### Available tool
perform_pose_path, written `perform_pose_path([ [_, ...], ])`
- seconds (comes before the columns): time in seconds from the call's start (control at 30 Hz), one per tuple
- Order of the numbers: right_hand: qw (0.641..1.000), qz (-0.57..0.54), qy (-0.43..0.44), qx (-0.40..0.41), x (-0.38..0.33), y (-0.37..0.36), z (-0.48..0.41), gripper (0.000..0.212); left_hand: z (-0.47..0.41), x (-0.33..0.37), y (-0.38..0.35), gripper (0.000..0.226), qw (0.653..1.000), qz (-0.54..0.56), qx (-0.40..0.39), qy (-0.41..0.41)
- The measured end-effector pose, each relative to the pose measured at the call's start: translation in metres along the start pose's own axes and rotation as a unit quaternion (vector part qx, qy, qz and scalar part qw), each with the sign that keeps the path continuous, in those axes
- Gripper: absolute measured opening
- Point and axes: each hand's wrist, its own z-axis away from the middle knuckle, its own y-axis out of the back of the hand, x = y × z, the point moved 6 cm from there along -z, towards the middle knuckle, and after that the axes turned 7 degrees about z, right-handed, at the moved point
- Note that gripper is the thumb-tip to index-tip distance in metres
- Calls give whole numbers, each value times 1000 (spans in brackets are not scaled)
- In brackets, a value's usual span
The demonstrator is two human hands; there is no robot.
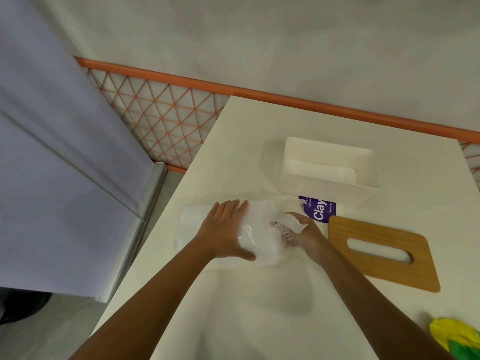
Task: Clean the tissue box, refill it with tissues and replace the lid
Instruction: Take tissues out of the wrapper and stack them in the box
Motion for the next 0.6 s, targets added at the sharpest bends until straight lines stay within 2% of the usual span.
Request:
perform_pose_path([
  [0.2,999,-8,47,-10,-15,7,7,42,-1,-2,0,122,1000,3,10,-6],
  [0.27,999,-28,33,-19,-17,11,4,39,0,-4,1,122,1000,2,13,-9],
  [0.33,995,-104,-2,-8,-13,18,0,22,1,-5,1,122,1000,6,17,-10],
  [0.4,985,-165,-42,-10,-1,22,-5,15,1,-6,0,122,1000,5,26,-10],
  [0.6,986,-142,-80,-45,15,12,-3,6,0,-6,-2,122,1000,6,28,-10],
])
